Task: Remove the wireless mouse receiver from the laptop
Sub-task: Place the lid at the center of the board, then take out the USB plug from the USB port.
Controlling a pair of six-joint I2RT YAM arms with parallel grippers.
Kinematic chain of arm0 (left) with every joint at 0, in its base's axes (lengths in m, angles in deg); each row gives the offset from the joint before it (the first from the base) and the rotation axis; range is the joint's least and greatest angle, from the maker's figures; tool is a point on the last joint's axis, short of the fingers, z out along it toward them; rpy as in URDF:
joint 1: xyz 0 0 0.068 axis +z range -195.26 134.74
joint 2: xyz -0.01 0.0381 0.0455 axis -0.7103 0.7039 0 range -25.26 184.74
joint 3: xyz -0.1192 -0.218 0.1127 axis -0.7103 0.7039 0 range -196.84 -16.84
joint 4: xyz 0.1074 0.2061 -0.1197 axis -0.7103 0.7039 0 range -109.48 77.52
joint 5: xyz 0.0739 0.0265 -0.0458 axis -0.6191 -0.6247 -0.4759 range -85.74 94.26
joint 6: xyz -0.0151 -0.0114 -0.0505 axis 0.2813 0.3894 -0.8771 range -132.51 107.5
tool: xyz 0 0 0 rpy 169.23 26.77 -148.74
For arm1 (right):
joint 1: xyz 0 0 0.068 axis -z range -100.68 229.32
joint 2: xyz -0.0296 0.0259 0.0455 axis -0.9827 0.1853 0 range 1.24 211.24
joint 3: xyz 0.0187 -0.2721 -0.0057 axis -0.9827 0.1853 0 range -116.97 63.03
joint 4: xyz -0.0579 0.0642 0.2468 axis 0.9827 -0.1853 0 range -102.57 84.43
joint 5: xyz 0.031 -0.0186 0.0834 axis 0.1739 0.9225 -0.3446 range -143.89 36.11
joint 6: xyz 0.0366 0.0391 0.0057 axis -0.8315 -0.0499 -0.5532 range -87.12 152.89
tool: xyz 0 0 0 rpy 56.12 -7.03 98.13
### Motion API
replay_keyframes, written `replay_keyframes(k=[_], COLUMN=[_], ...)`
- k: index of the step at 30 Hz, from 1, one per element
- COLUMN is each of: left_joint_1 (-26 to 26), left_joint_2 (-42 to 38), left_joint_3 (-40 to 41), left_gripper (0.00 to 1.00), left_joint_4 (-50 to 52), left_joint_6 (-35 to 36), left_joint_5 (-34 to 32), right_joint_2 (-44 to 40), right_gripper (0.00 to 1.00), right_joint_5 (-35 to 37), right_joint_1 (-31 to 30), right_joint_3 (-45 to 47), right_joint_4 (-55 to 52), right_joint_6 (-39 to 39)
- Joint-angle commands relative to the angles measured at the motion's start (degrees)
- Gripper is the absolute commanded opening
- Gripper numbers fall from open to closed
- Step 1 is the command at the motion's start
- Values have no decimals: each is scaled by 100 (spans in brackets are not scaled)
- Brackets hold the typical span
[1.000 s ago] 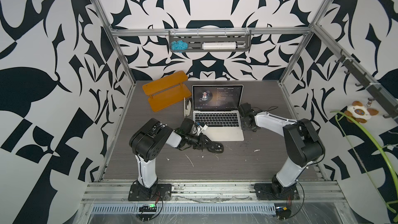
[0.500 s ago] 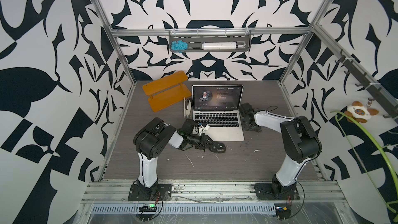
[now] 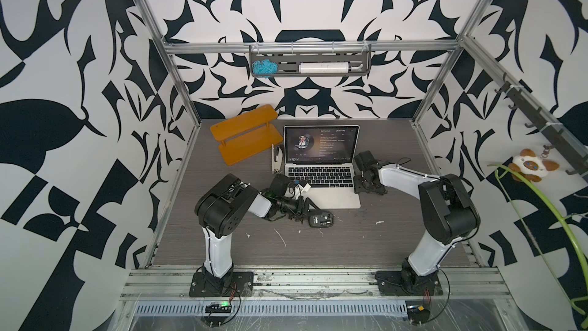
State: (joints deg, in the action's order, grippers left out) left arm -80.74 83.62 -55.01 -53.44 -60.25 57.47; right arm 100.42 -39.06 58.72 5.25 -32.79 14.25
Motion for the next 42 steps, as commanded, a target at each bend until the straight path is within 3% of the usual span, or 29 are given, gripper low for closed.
replay_keyframes(k=[1,6,11,15,17,21,25,30,42], left_joint_1=[31,182,317,396,449,596,934,964,1067], left_joint_2=[-145,-590,-1144,-1677,-1970,-2284,-2204,-1594,-264], left_joint_3=[-113,-355,-738,-1113,-1282,-1576,-1652,-2034,-3121], left_gripper=[60,65,65,65,65,65,63,61,55], left_joint_4=[884,2017,3226,4280,4775,5677,5771,5891,5791], left_joint_6=[322,998,1661,2287,2626,3266,3442,3795,3937], left_joint_5=[-192,-511,-895,-1455,-1895,-3257,-3642,-4134,-4099], right_joint_2=[-410,-909,-1351,-1599,-1701,-2184,-2031,-1562,-1108], right_gripper=[74,74,74,74,73,73,70,68,67], right_joint_5=[-414,-411,-1252,-2310,-2934,-3384,-2941,-2641,-2742], right_joint_1=[-5,28,258,724,860,866,877,862,885], right_joint_3=[-3,-63,-76,-95,-74,515,459,216,564], right_joint_4=[-161,-197,-13,293,469,1369,1468,1382,2107], right_joint_6=[-1,15,281,589,1003,2453,3704,5195,5597])
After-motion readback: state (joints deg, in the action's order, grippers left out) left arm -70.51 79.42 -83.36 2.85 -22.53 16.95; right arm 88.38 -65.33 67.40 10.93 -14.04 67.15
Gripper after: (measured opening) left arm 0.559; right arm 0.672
